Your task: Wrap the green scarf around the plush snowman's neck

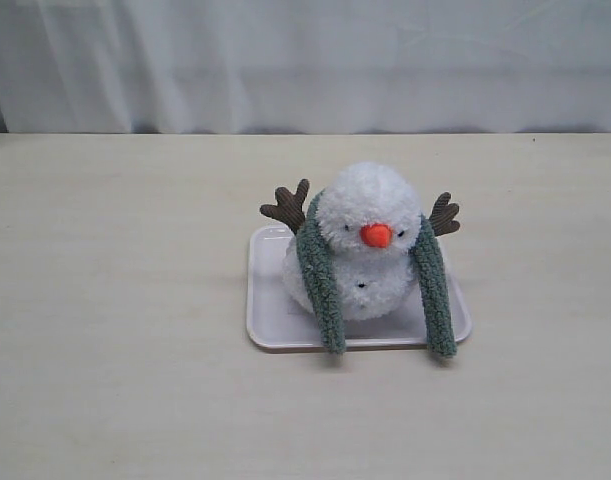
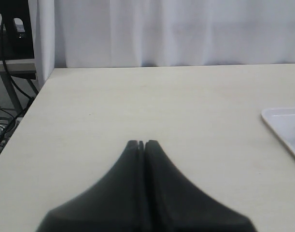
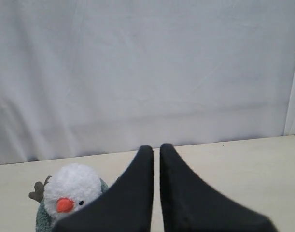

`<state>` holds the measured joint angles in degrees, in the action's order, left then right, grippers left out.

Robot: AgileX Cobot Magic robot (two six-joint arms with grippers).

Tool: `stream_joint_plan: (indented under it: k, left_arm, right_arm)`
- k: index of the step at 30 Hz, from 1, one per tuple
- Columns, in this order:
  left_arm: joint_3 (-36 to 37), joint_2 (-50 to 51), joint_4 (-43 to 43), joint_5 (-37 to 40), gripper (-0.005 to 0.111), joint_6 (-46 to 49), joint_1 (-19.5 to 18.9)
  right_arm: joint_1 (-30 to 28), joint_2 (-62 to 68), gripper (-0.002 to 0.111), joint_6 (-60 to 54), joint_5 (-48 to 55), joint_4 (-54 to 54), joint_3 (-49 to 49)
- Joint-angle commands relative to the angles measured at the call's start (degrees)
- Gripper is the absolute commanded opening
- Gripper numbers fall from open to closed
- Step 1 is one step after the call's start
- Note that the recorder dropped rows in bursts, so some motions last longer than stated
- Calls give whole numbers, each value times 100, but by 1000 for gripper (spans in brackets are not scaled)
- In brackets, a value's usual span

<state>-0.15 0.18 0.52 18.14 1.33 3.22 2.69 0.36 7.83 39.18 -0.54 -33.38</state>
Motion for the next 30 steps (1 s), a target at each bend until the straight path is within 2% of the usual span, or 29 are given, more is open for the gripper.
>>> stream_joint_plan:
  k: [1, 16, 21, 26, 30]
  left_arm:
    - [15, -18, -1, -45, 0, -13, -20]
    - [15, -18, -1, -45, 0, -13, -20]
    - [15, -18, -1, -45, 0, -13, -20]
    - [15, -18, -1, -45, 0, -13, -20]
    - [15, -18, -1, -45, 0, -13, -20]
  right_arm:
    - [-130, -36, 4, -62, -7, -5, 21]
    - [-118, -36, 4, -62, -121, -5, 215]
    - [-118, -36, 4, -62, -907, -5, 509]
    - [-118, -36, 4, -62, -2384, -5, 869]
    - [-118, -36, 4, -62, -3162, -5, 1198]
